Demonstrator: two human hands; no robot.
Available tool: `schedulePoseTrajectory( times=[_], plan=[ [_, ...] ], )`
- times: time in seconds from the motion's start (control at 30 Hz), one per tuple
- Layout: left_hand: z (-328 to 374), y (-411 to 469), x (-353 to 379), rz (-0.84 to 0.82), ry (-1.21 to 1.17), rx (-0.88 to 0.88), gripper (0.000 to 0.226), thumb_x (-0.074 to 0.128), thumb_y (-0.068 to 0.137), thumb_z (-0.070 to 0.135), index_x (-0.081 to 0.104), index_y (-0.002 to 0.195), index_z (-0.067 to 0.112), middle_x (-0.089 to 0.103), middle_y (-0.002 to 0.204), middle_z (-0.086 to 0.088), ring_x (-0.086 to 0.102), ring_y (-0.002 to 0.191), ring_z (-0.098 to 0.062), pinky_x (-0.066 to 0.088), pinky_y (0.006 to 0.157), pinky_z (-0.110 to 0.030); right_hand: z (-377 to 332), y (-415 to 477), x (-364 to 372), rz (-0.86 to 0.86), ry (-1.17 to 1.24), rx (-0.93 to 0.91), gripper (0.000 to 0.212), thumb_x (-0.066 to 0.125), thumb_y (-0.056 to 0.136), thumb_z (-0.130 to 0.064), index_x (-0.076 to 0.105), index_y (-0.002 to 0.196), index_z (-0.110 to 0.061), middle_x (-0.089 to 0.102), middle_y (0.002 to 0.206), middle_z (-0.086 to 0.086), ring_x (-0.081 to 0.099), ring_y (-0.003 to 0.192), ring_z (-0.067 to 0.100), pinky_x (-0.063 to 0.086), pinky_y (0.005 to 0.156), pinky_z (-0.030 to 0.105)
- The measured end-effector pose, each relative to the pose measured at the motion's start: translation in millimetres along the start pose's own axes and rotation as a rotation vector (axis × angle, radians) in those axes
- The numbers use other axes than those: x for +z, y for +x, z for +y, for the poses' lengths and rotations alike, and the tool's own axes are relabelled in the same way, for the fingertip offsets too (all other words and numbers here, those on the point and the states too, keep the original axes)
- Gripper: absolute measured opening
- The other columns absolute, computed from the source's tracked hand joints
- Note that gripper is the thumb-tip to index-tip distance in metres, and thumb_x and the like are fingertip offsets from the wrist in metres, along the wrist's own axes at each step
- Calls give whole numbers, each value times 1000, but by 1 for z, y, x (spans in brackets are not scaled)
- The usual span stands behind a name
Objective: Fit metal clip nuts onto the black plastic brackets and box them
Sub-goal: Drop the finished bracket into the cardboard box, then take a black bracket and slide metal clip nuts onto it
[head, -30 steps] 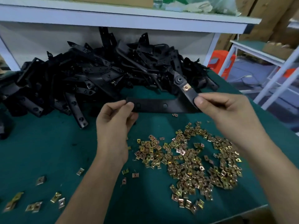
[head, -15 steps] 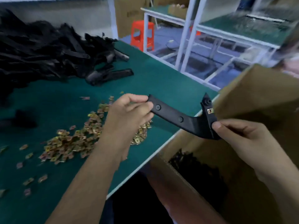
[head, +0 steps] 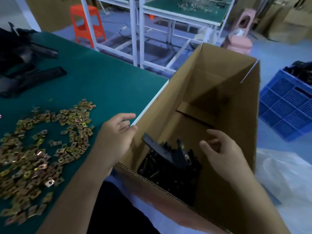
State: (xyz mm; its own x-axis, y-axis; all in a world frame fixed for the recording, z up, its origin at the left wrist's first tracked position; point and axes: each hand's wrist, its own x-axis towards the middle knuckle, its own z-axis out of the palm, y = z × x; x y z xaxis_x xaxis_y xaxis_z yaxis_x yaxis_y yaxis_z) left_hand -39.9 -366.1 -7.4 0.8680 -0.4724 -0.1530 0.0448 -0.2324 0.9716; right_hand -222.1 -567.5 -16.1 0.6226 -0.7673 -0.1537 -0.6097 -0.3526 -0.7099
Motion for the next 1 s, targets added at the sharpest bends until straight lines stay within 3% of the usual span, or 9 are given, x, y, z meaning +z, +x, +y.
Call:
schedulePoseTrajectory(
  times=[0.1, 0.27, 0.33, 0.43, 0.6, 0.67, 0.8, 0.9, 1.0],
  plan=[
    [4, -6, -17, 12, -26, 11, 27, 63, 97, 13, 71, 106, 37, 70, 117, 7, 68, 105, 1, 52, 100, -31, -8, -1, 9, -74, 215, 64, 40, 56, 100, -17, 53, 133, -39, 61, 108, -12, 64, 81, 8, 50, 57, 17],
    [5, -25, -70, 211, -75, 81, 24, 66, 96, 11, 75, 101, 33, 74, 104, 13, 70, 94, 0, 59, 82, -22, -66, -21, 51, -273, 697, 123, 45, 47, 99, 5, 74, 106, -31, 70, 109, 0, 68, 100, 13, 54, 85, 30],
    [-1, -36, -101, 358, -48, 91, 24, 68, 94, 10, 75, 96, 33, 74, 101, 13, 70, 94, -6, 58, 81, -25, -93, -33, 80, -344, 536, -15, 32, 53, 101, -8, 73, 106, -32, 68, 100, -7, 65, 88, 14, 56, 85, 32],
    [-21, -59, -163, 751, -75, 56, 26, 66, 93, 9, 72, 93, 34, 73, 100, 11, 67, 90, -9, 52, 80, -25, -134, -55, 128, -382, 184, -413, 20, 68, 91, -26, 69, 110, -34, 62, 90, -6, 59, 81, 7, 49, 74, 14],
    [-66, -114, -279, 1368, -48, 29, 28, 64, 88, 5, 57, 111, 20, 54, 102, 1, 52, 70, 7, 42, 62, -8, -186, -83, 193, -628, -257, -724, 70, 75, 79, -57, 46, 142, -41, 42, 118, -15, 47, 114, 2, 37, 93, 13],
    [-86, -135, -318, 1411, 53, -100, 32, 68, 87, 10, 55, 115, 18, 55, 109, -11, 54, 73, 1, 42, 59, -7, -193, -88, 207, -617, -316, -759, 65, 78, 78, -53, 55, 136, -38, 43, 116, -13, 47, 114, 8, 38, 95, 18],
    [-107, -160, -362, 1379, 282, -406, 58, 78, 84, 28, 50, 134, 24, 44, 139, -22, 43, 127, -38, 38, 95, -32, -200, -92, 219, -503, -188, -876, 34, 88, 70, -32, 78, 103, -32, 57, 96, -18, 56, 80, 0, 39, 74, 1],
    [-111, -166, -377, 1291, 339, -469, 73, 81, 83, 38, 44, 145, 20, 42, 142, -24, 38, 134, -41, 37, 109, -45, -205, -93, 225, -424, -181, -946, 21, 88, 69, -18, 81, 86, -28, 65, 85, -14, 59, 71, 1, 37, 68, 4],
    [-119, -165, -390, 1219, 343, -443, 72, 76, 88, 42, 43, 144, 11, 53, 137, -18, 48, 129, -38, 44, 103, -47, -208, -93, 232, -319, -188, -943, 18, 86, 68, -14, 81, 82, -25, 67, 84, -5, 60, 74, 8, 43, 71, 17]
  ],
)
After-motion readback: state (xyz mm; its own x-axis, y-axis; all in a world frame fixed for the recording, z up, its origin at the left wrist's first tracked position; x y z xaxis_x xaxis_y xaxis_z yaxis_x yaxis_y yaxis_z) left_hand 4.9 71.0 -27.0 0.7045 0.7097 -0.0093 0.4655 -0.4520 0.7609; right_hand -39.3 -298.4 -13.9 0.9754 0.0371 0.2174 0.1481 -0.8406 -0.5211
